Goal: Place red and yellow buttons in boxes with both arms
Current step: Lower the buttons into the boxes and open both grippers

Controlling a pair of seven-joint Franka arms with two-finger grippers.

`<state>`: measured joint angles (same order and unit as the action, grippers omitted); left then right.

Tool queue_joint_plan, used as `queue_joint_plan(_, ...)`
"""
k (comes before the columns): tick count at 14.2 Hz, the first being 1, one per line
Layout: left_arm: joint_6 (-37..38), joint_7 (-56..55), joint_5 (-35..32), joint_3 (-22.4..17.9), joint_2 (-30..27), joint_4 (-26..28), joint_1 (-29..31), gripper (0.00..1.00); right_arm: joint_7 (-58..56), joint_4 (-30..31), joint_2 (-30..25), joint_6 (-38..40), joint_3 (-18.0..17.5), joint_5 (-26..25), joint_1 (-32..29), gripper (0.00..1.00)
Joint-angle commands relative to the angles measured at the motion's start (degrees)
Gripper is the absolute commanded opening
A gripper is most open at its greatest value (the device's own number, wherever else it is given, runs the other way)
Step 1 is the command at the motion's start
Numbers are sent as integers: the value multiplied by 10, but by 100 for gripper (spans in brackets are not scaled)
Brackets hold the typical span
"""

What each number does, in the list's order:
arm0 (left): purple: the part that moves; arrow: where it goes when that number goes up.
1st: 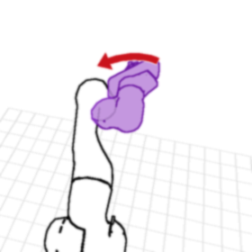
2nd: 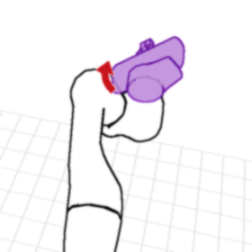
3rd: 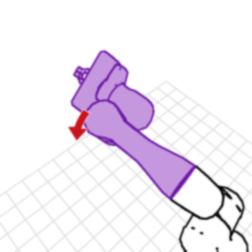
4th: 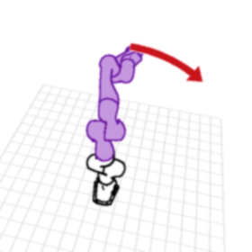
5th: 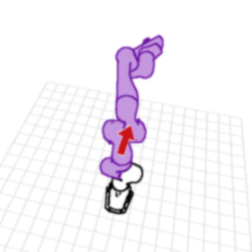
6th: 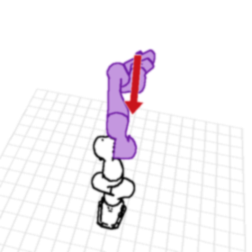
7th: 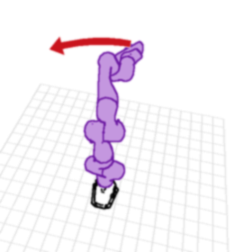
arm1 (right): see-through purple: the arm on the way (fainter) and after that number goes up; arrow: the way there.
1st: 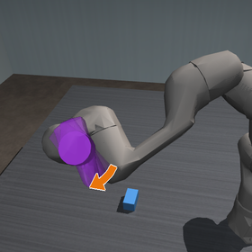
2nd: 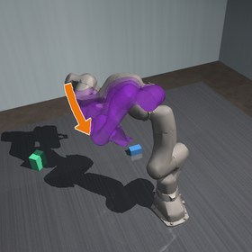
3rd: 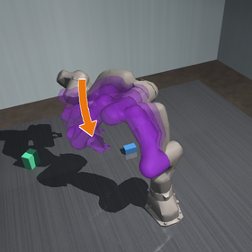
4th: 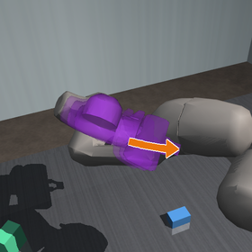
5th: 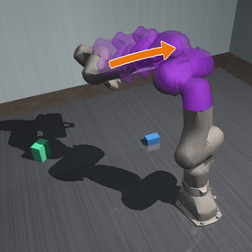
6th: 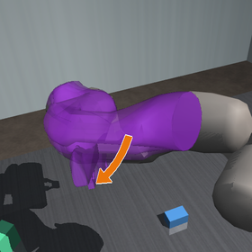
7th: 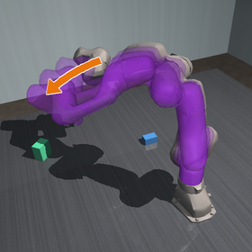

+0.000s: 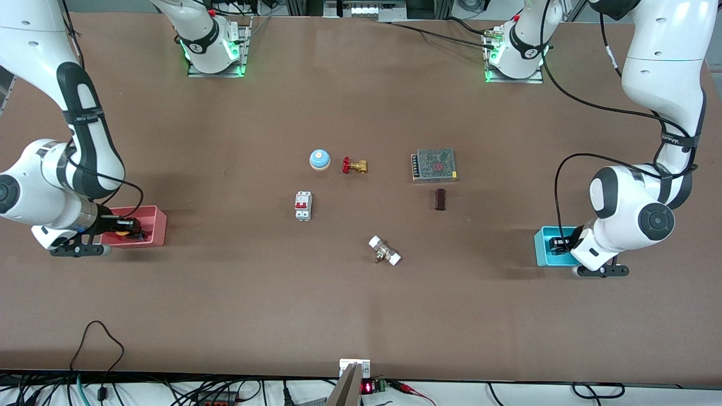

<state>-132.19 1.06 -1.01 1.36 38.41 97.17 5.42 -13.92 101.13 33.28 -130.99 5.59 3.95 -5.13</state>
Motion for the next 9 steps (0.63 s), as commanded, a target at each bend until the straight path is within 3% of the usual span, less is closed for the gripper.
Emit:
queue_joint_plan(1, 24, 11, 4, 3, -17, -1, 5, 100, -12, -1, 7, -1, -1, 6, -2, 7)
queue_joint_plan(3, 46, 10, 4, 4, -31, -3, 4, 100, -13, -1, 8, -1, -1, 6, -2, 8)
queue_joint_plan(6, 89, 8, 4, 6, -61, -7, 4, 100, -13, -1, 18, -1, -1, 6, -2, 20)
queue_joint_plan(8, 134, 3, 4, 11, -96, -11, 0, 100, -13, -1, 20, -1, -1, 6, -2, 22)
queue_joint_plan(9, 161, 3, 4, 13, -110, -22, -2, 100, -12, -1, 20, -1, -1, 6, -2, 36)
